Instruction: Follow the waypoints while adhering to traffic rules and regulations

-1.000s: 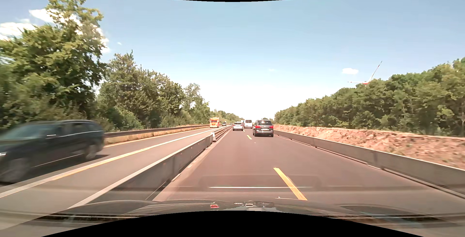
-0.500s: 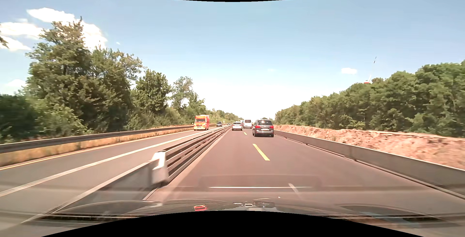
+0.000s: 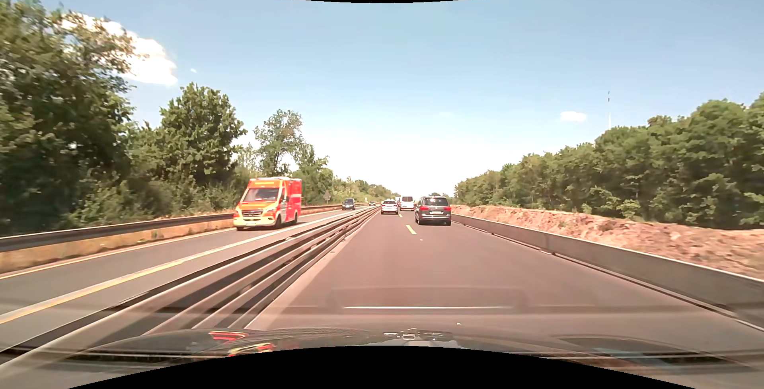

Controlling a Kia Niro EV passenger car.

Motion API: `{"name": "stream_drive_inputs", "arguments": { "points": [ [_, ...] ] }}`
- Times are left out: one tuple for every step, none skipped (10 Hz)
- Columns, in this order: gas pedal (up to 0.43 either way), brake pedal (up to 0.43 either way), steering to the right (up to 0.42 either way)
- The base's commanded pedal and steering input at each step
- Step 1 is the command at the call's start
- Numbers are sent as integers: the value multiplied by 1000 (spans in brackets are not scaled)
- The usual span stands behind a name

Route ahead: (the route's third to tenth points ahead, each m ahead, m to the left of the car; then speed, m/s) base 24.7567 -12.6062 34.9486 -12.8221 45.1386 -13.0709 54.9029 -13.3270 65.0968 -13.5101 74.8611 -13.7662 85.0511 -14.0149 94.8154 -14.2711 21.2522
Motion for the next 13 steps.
{"name": "stream_drive_inputs", "arguments": {
  "points": [
    [59, 0, -1],
    [59, 0, 0],
    [59, 0, -1],
    [59, 0, 0],
    [59, 0, -1],
    [59, 0, -1],
    [59, 0, 1],
    [59, 0, 1],
    [59, 0, 1],
    [59, 0, 1],
    [59, 0, 1],
    [59, 0, 1],
    [59, 0, 1]
  ]
}}
